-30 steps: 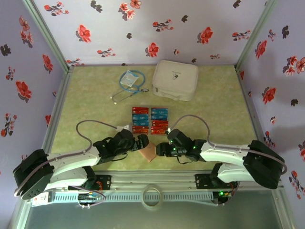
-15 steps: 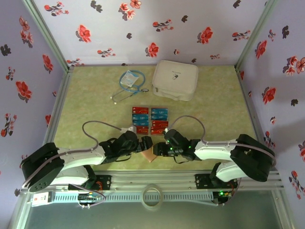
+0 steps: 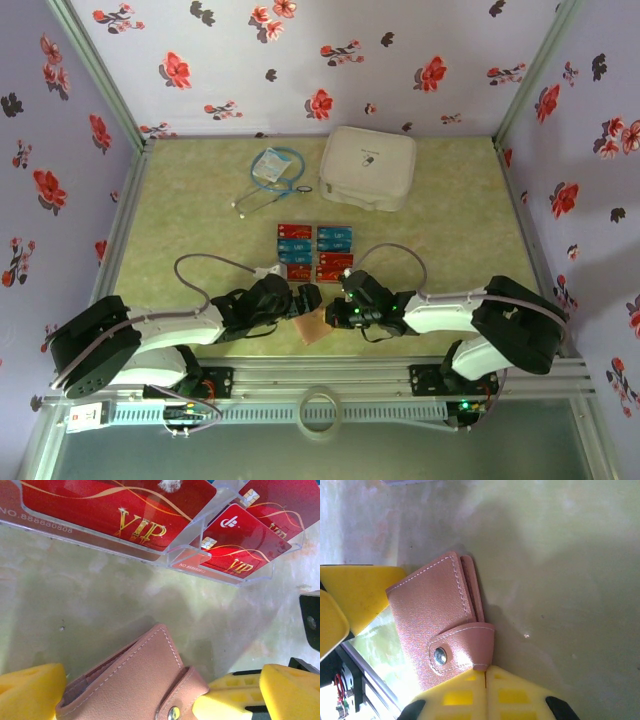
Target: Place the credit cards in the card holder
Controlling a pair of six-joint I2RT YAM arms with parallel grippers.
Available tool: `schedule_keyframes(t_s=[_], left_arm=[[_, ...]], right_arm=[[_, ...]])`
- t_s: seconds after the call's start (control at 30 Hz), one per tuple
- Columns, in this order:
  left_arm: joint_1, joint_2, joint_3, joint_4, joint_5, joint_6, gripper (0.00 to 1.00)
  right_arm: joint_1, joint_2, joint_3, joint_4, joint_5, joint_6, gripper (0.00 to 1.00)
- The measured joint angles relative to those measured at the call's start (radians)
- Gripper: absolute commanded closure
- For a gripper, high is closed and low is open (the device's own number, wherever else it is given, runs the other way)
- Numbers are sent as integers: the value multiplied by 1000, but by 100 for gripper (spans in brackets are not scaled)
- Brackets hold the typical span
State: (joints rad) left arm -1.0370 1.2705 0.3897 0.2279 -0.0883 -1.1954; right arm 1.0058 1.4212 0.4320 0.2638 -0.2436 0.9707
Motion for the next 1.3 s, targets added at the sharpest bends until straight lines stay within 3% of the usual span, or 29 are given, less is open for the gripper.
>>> schedule_keyframes(t_s=[0.2, 0.57, 0.8, 1.17, 1.3], left_arm=[[21, -12, 0, -4, 7, 2, 0], [227, -243, 80, -146, 14, 77, 0], [283, -290, 124, -180, 19, 91, 0], [309, -287, 129, -50, 40, 82, 0], [310, -266, 128, 34, 60, 53, 5]], right_arm=[[-8, -89, 3, -31, 0, -2, 100], [-56, -264, 147, -171, 3, -59, 100], [-97, -307, 270, -269, 7, -107, 100], [-125, -276, 334, -229, 7, -87, 100], [-129, -256, 334, -183, 7, -55, 100]])
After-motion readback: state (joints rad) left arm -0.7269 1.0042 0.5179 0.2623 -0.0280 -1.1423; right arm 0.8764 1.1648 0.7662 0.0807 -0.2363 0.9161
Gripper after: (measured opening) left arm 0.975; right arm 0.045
